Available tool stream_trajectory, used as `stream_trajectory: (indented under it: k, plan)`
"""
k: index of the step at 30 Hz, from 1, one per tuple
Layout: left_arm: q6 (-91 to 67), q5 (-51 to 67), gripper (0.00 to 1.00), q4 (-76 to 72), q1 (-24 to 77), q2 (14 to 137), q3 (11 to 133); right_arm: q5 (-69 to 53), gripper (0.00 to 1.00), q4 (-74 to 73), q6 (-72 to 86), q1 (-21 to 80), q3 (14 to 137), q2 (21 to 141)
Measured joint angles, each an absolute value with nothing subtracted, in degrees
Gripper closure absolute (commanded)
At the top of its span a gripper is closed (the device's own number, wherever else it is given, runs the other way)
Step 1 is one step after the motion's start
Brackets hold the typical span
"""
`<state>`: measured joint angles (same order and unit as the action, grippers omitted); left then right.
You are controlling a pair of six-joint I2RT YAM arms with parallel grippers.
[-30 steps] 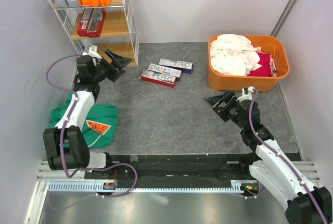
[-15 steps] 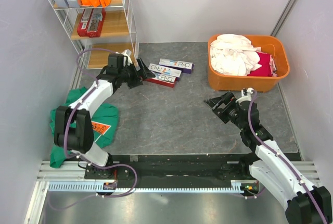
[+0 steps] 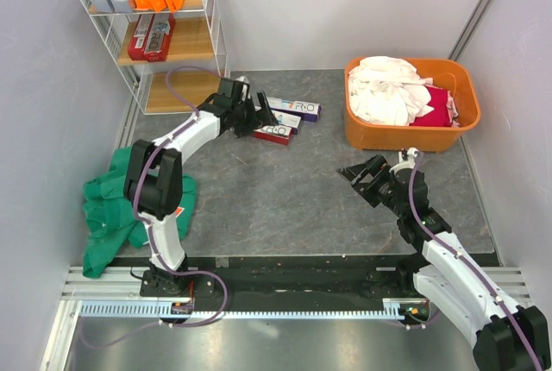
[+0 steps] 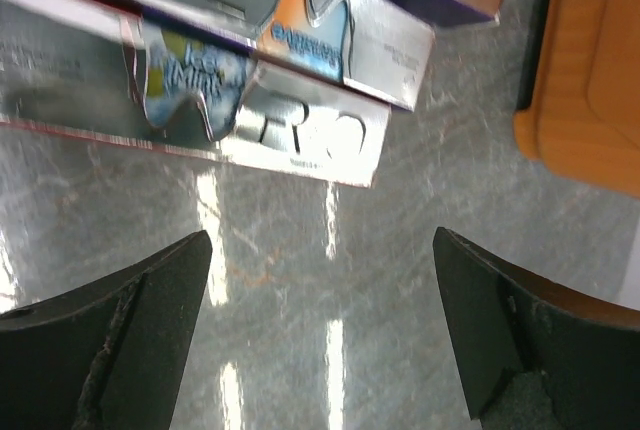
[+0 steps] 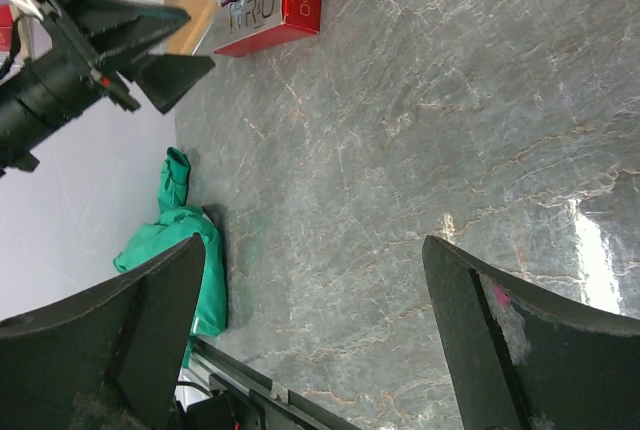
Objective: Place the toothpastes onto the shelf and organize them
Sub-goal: Pick up the toothpaste from the center of the board.
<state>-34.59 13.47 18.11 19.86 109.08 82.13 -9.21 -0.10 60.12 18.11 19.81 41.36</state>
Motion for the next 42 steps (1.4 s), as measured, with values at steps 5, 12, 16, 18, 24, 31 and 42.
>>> stream_trajectory:
  k: [5, 12, 16, 18, 24, 31, 42]
  plan:
    - [-34.6, 9.5, 0.06, 18.2, 20.4, 114.1, 88.0, -9.2, 0.02, -0.1, 59.9, 18.1, 19.2, 41.5]
    - [-34.6, 6.1, 0.09, 18.1, 20.4, 122.2, 96.9, -9.2, 0.02, -0.1, 59.2, 18.1, 19.1, 42.7]
    - [-34.3, 5.3, 0.09, 18.7, 20.4, 125.6, 100.2, -9.3, 0.02, -0.1, 58.6, 18.1, 19.1, 43.4]
    - [-34.1, 5.2, 0.09, 19.0, 20.4, 127.0, 101.9, -9.3, 0.02, -0.1, 58.5, 18.1, 19.1, 43.7]
    - [-32.8, 5.7, 0.09, 19.9, 20.8, 126.8, 100.2, -9.4, 0.02, -0.1, 58.1, 18.0, 19.1, 44.3]
    - [-32.1, 7.6, 0.1, 17.1, 23.8, 118.4, 84.1, -9.5, 0.02, -0.1, 57.6, 17.8, 19.1, 45.2]
    - [-32.9, 11.3, 0.09, 14.0, 30.6, 102.7, 63.6, -10.3, 0.02, -0.1, 57.4, 17.8, 19.1, 45.5]
